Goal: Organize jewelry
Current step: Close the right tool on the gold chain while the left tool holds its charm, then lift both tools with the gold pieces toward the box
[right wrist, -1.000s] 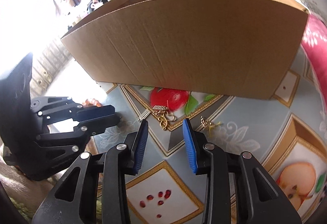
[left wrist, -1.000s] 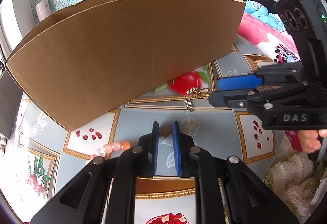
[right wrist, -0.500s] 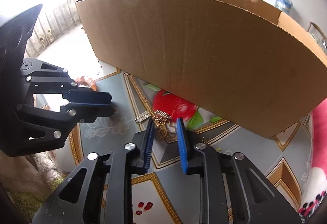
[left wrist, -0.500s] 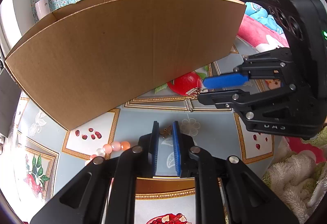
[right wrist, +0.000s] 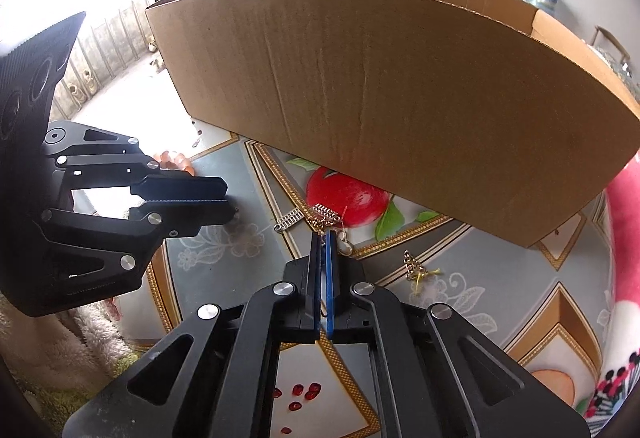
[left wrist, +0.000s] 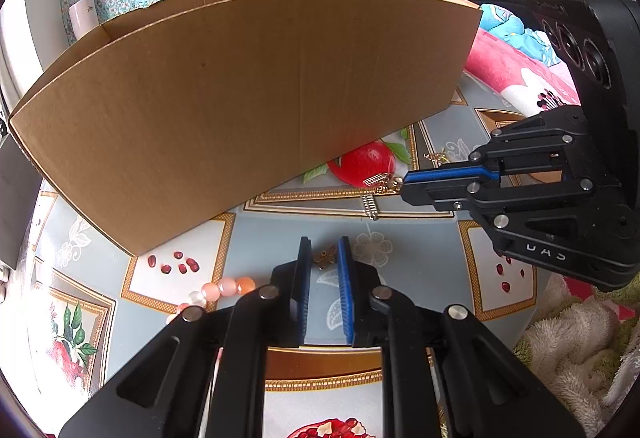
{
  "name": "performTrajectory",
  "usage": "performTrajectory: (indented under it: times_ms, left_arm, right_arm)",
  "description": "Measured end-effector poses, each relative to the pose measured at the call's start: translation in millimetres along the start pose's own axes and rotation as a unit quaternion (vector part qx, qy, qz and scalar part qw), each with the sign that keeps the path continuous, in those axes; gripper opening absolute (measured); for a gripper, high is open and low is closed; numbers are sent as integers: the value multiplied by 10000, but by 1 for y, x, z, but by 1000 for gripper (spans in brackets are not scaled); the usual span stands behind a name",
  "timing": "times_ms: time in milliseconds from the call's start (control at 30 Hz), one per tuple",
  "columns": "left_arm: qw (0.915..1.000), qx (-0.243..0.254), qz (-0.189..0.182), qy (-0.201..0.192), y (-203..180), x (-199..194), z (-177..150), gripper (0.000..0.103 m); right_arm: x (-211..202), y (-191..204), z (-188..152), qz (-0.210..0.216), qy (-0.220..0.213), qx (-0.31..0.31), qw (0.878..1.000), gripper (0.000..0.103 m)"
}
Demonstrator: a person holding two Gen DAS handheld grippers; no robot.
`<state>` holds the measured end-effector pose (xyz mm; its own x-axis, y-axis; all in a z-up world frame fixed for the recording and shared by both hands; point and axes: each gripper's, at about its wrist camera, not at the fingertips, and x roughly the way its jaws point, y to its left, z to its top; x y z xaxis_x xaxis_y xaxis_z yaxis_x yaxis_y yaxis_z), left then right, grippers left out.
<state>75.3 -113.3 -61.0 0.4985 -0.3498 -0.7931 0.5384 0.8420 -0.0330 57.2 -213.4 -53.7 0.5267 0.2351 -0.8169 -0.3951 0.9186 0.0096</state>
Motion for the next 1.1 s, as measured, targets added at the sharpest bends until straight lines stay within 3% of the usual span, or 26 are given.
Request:
performTrajectory:
  times_ms: [133, 233, 300, 467, 567, 1100]
  left_arm:
    - [10000, 8, 8, 4, 0, 0, 0, 13]
    - [10000, 6, 7, 1, 0, 0, 0, 13]
    - [10000, 7, 6, 0, 0, 0, 0, 13]
    - [10000, 21, 7, 7, 0, 1, 0, 13]
    - [10000, 22, 11, 7, -1, 1, 0, 13]
    - [10000, 25, 9, -1, -1, 1, 0, 13]
  right_arm:
    - [-7, -2, 2, 66, -33, 116, 9999, 5]
    - [-13, -4, 4, 19, -145, 102, 9998, 23]
    - [-12, -4, 5, -48, -162, 58, 9998, 25]
    - [3, -4, 6, -153, 42, -92, 9998, 25]
    - [-1, -5, 6, -140, 103, -109, 9998, 14]
    - [-5, -10, -3, -111, -20, 157, 9998, 13]
